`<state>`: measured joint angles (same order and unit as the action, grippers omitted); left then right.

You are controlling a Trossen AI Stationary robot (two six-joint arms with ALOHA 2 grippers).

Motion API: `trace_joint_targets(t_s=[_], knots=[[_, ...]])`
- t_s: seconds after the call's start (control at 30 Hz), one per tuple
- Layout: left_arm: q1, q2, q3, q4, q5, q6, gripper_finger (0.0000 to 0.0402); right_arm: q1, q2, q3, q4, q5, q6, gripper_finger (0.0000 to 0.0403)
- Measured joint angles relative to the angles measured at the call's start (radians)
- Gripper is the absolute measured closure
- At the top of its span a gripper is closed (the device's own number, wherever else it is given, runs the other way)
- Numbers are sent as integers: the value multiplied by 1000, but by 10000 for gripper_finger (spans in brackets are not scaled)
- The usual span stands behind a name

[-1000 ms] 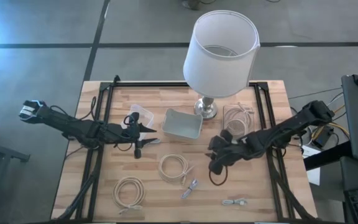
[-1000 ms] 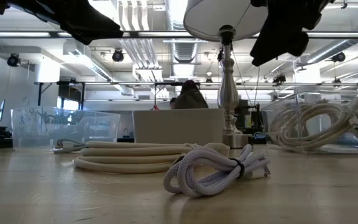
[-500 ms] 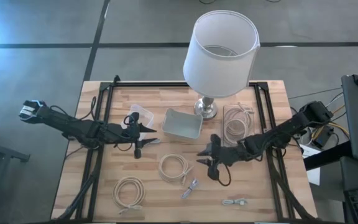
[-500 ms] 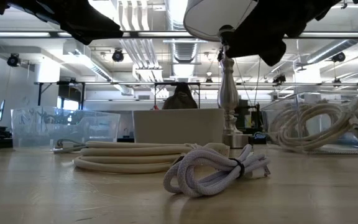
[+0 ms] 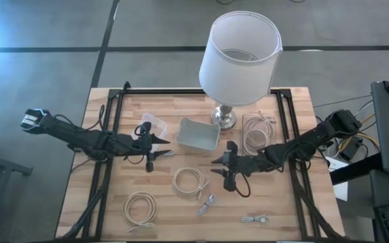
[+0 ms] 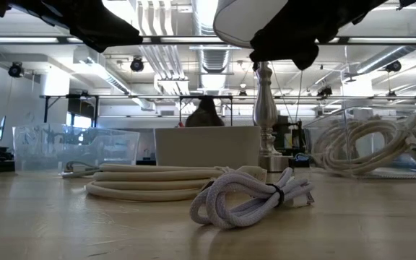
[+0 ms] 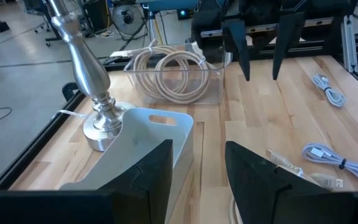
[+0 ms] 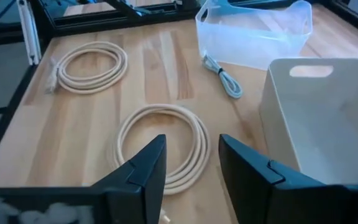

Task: Pick & Place USB Port
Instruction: Put the top light brown HDMI cable into the gray bin

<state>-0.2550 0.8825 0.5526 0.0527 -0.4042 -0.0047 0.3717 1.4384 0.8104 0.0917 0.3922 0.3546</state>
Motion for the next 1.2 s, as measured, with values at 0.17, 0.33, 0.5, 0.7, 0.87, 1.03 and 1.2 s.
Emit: trace_joint_targets(t_s=[0.17, 0.33, 0.5, 0.7, 0.87, 1.03, 1.2], knots=[[0, 0, 0, -1, 0, 0, 250, 0, 0, 0, 3, -27, -36, 231], [0, 0, 0, -1, 0, 0, 250, 0, 37, 0, 97, -40, -66, 204], [0, 0, 0, -1, 0, 0, 250, 2, 138, 40, 178, -84, -94, 197], [0, 0, 0, -1, 0, -1, 250, 0, 267, 144, 165, -86, -100, 198], [0, 0, -1, -1, 0, -28, 250, 0, 360, 259, 74, -91, -98, 197], [0, 0, -2, -1, 0, -30, 250, -1, 468, 377, -65, -198, -102, 197], [0, 0, -2, -5, -15, -32, 250, -2, 580, 501, -171, -308, -126, 197]])
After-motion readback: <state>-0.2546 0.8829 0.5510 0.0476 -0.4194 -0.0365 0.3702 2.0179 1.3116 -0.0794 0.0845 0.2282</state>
